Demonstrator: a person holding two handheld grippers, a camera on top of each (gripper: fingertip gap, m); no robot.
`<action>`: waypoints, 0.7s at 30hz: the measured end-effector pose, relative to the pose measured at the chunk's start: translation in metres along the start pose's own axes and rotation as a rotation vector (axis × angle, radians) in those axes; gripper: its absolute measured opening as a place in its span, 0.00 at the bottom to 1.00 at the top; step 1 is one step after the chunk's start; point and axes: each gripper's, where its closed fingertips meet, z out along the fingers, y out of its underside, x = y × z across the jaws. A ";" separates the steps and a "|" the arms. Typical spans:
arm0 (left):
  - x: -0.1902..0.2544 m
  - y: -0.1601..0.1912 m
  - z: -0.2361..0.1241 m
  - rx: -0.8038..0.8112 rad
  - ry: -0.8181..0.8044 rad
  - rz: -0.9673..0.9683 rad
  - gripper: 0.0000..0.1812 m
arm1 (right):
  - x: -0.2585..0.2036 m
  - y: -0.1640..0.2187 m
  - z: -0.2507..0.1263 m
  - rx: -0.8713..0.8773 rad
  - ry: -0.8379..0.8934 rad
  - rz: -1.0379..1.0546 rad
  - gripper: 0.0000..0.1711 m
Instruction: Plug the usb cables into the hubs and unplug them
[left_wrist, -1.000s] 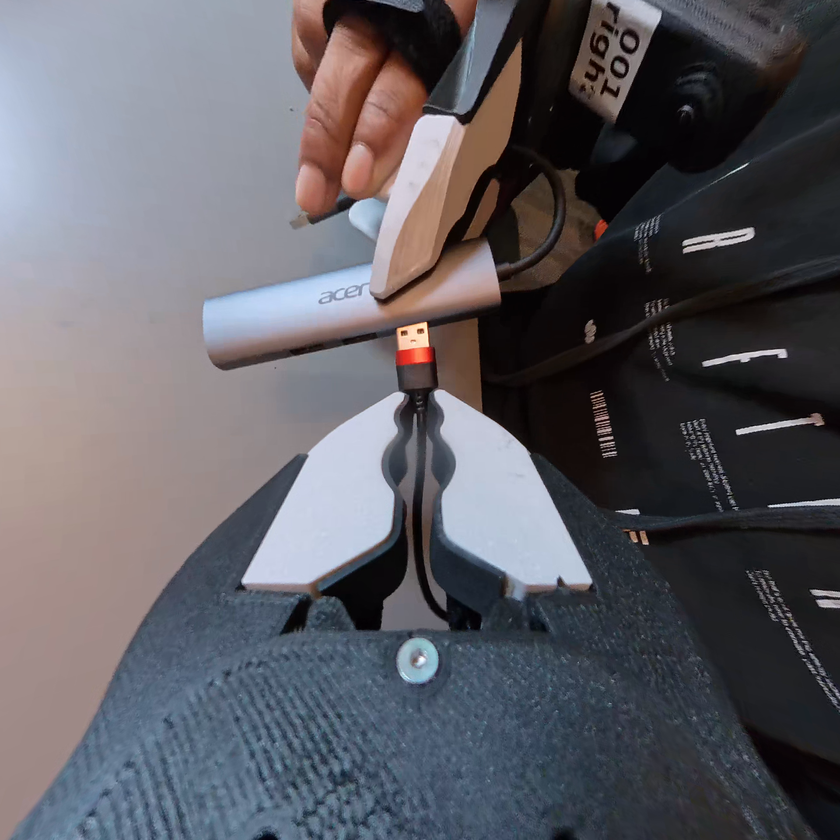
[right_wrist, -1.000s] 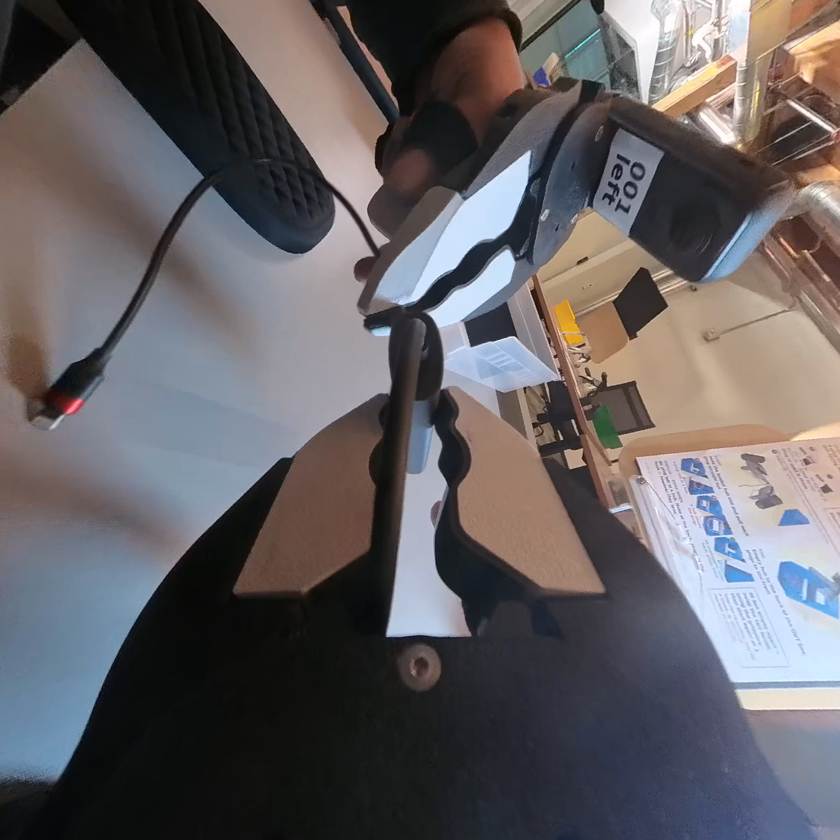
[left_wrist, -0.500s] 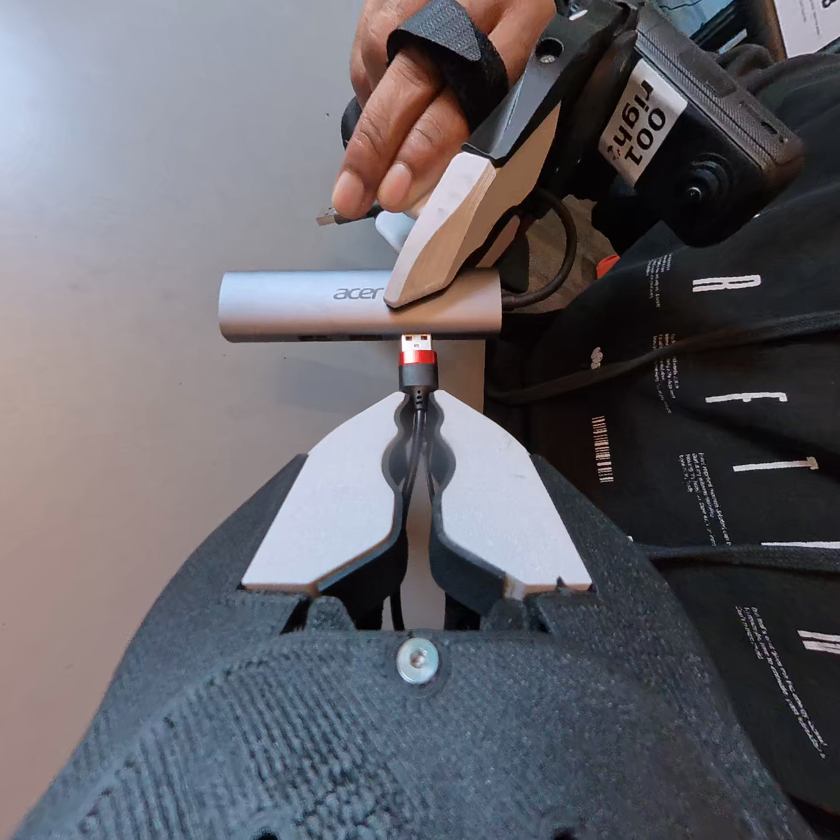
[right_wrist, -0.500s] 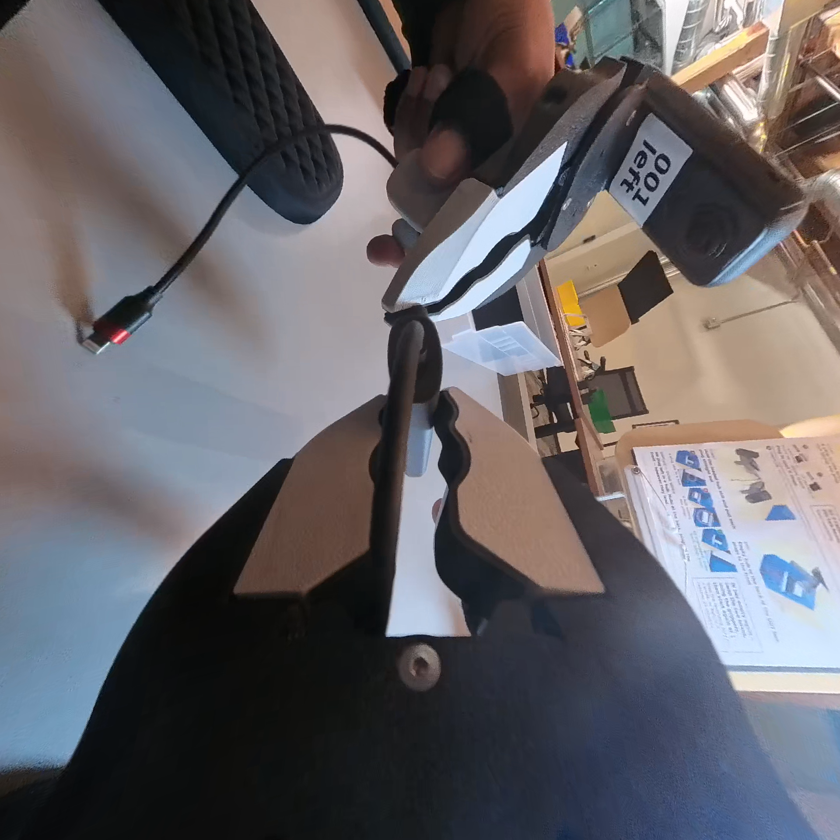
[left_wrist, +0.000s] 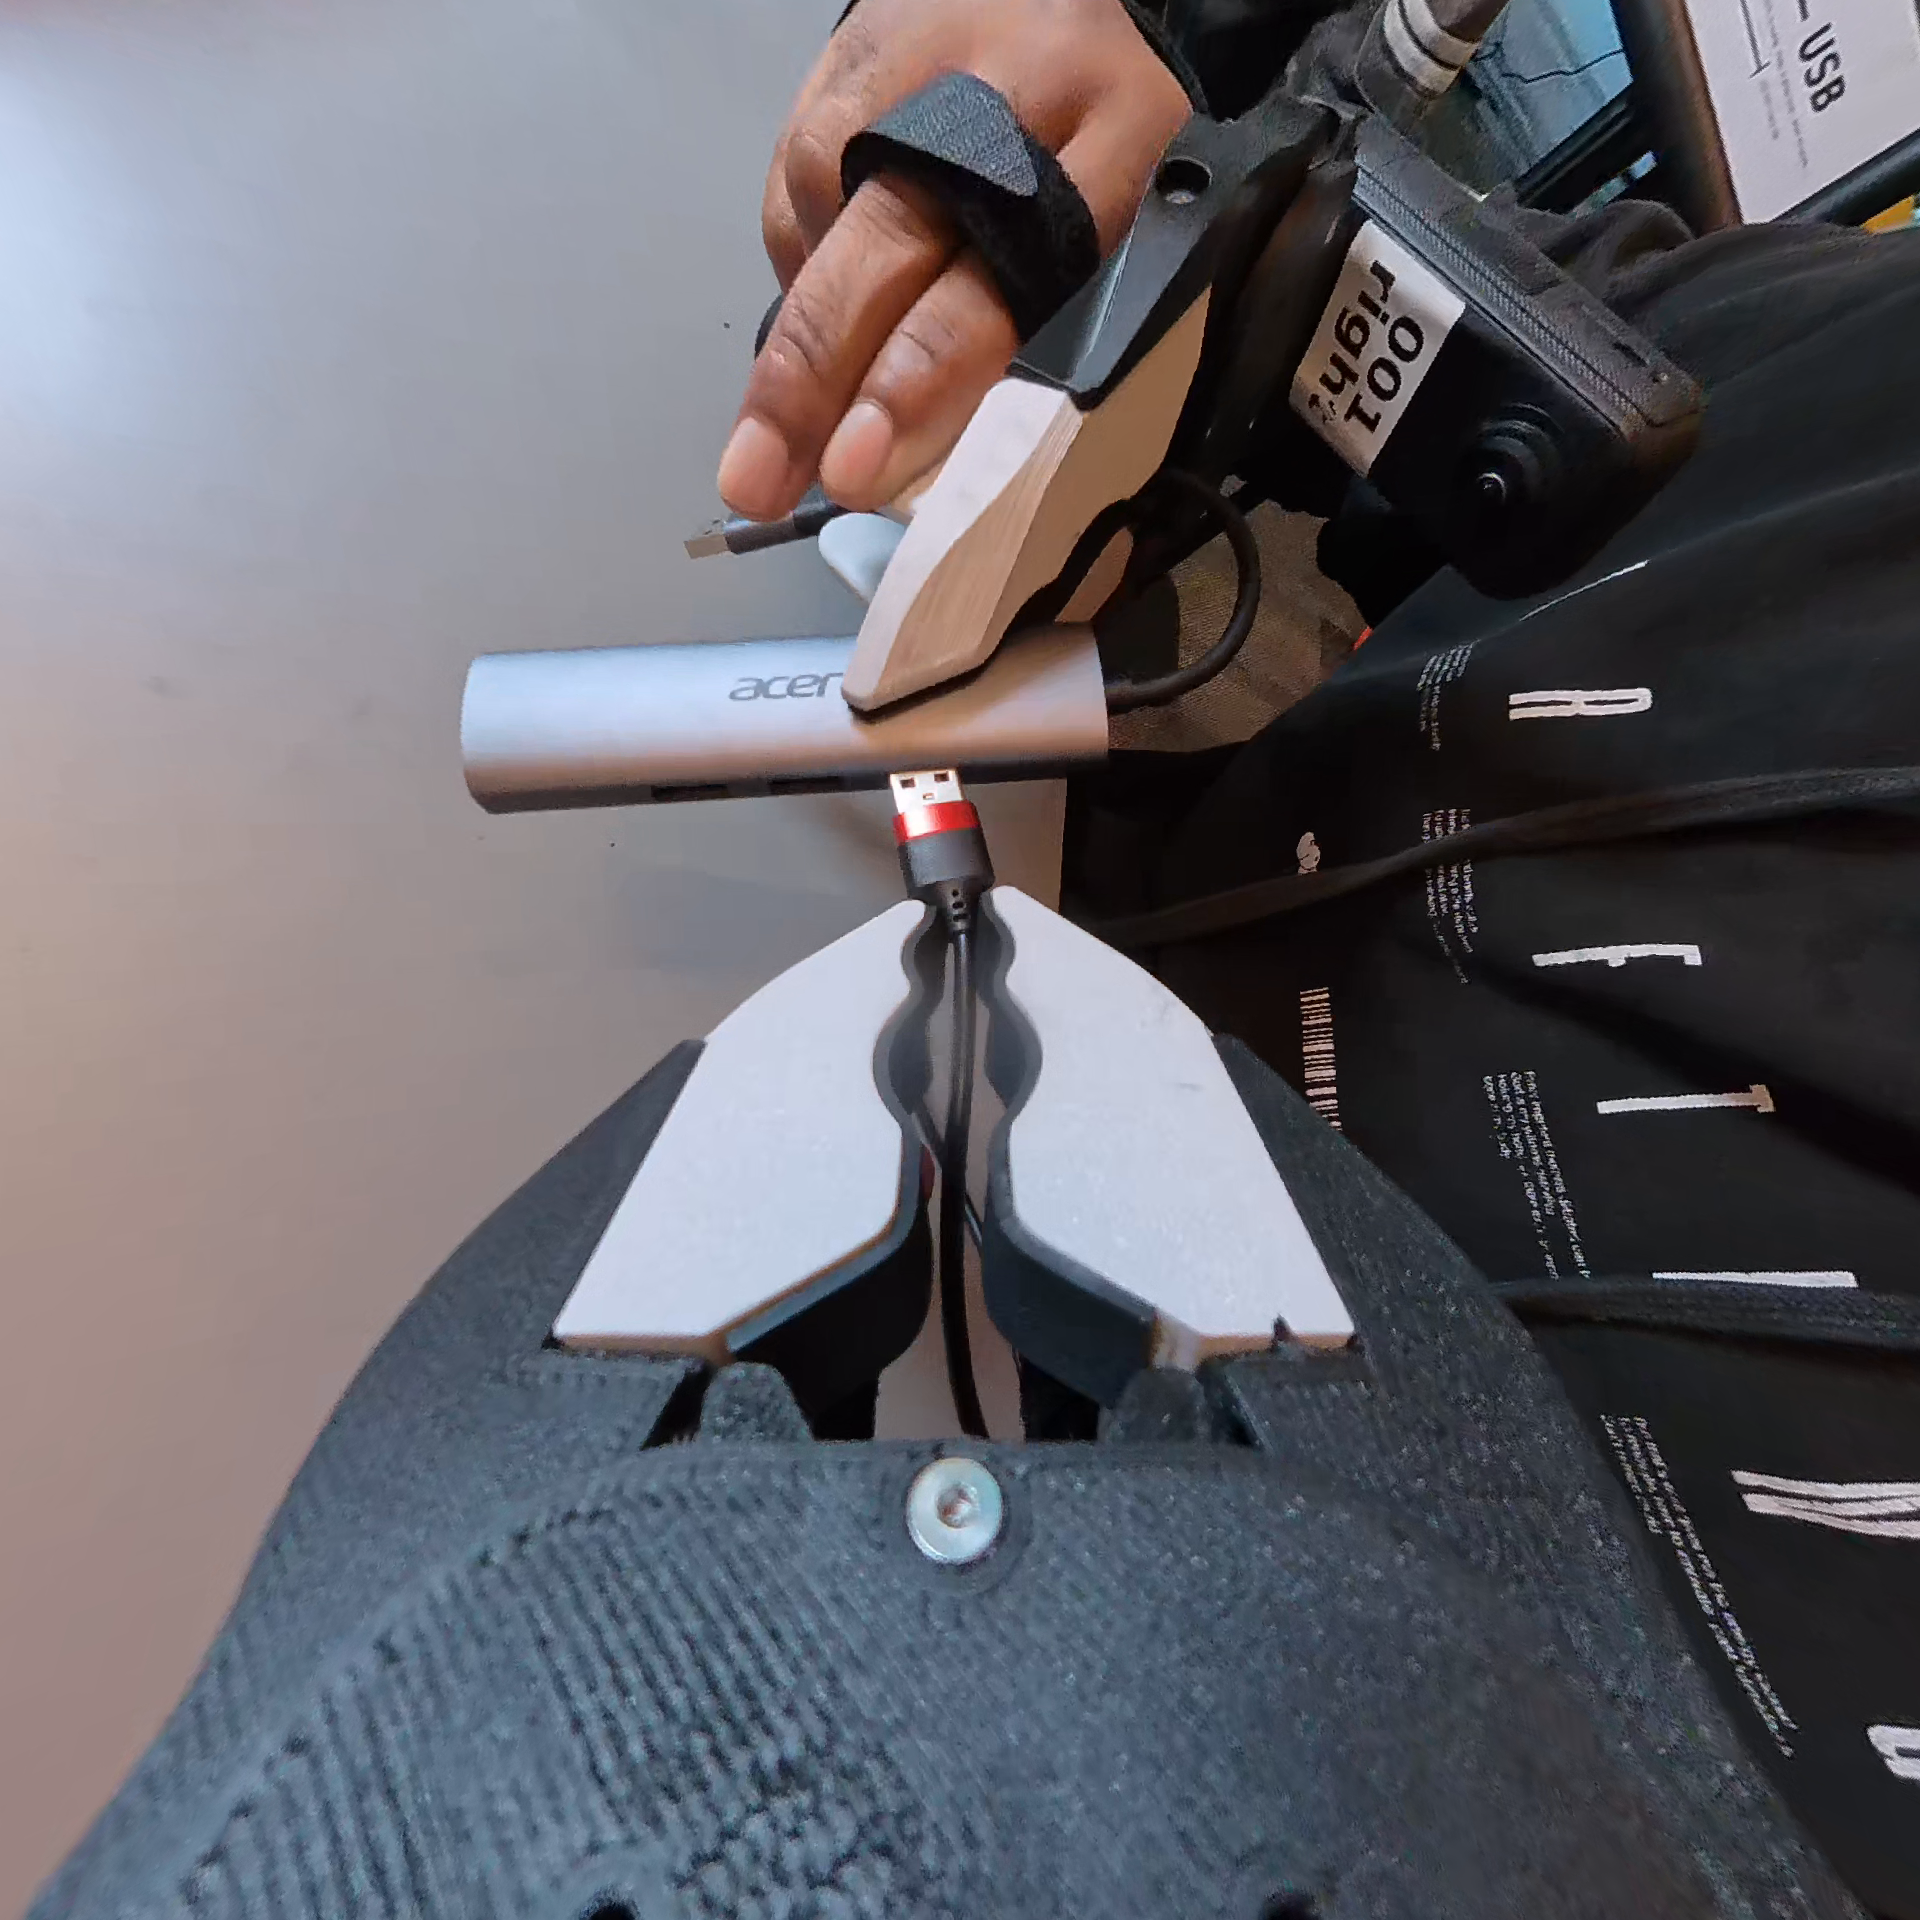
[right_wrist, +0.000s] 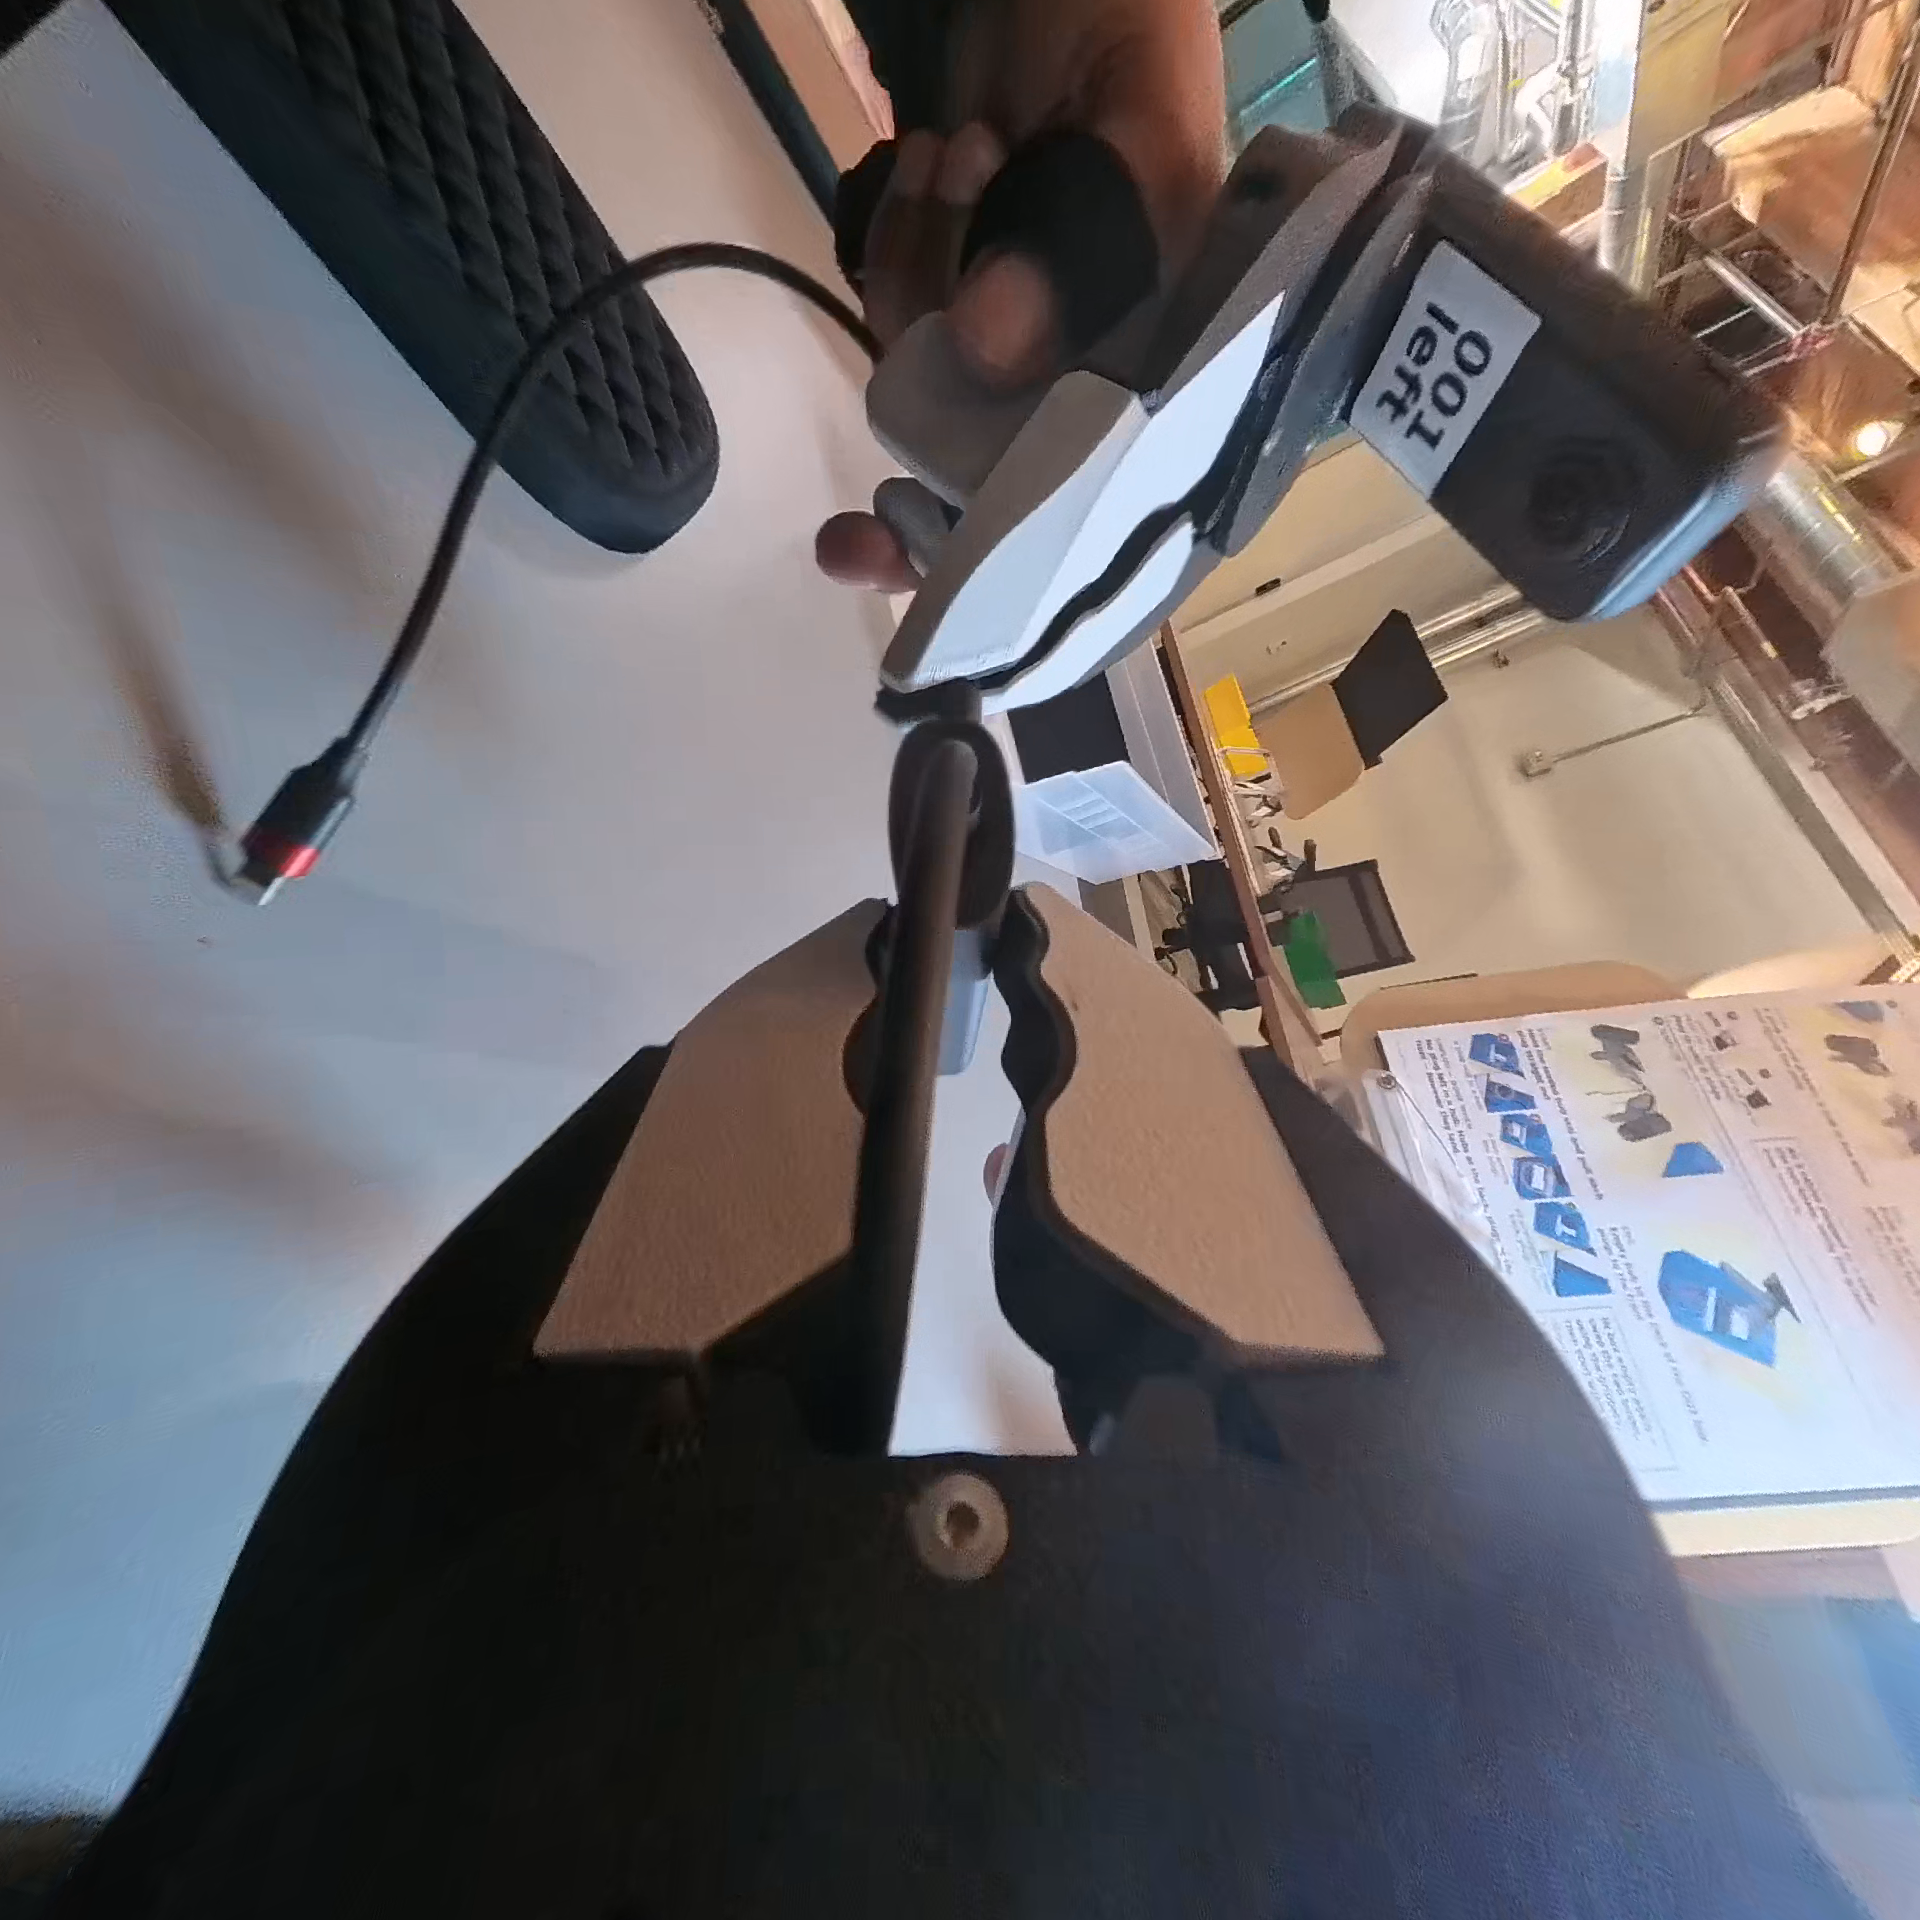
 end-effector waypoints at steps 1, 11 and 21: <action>0.002 -0.001 -0.001 0.004 0.006 -0.007 0.03 | 0.001 -0.002 -0.001 0.004 0.001 -0.002 0.10; 0.004 -0.002 -0.003 0.019 -0.008 0.025 0.03 | 0.003 -0.006 -0.002 0.002 0.009 -0.038 0.10; 0.013 0.002 -0.004 0.047 0.055 0.023 0.03 | 0.002 -0.021 -0.008 0.088 -0.024 0.007 0.10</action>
